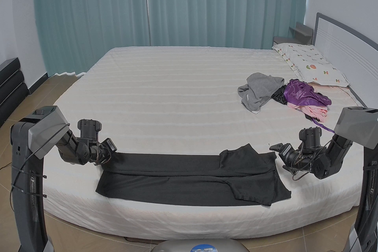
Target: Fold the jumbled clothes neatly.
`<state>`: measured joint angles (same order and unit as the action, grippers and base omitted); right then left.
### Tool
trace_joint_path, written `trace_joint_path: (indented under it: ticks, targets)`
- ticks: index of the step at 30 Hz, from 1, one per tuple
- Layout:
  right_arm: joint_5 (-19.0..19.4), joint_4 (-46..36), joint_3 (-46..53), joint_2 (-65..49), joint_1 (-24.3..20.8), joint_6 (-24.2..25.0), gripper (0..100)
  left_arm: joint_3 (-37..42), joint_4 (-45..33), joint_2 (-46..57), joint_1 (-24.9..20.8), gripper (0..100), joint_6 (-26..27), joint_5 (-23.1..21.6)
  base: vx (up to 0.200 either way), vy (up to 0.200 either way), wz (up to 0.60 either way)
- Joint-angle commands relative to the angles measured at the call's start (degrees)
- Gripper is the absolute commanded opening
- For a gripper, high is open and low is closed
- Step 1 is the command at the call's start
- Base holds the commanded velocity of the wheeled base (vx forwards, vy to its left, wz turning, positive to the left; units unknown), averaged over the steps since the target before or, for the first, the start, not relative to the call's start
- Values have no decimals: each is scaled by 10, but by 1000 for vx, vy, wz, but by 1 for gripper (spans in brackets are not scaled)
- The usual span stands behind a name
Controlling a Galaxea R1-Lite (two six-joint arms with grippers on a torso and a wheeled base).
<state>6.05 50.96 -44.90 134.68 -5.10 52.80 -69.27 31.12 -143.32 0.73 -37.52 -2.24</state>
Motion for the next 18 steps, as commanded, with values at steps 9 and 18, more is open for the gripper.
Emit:
trace_joint_path:
  ticks: [9,18]
  targets:
    - [0,0,1,1,0,-1,100,-1,4,6,14,0,-32,7,0,0,0]
    - [0,0,1,1,-1,-1,100,0,4,4,19,0,-33,7,0,0,0]
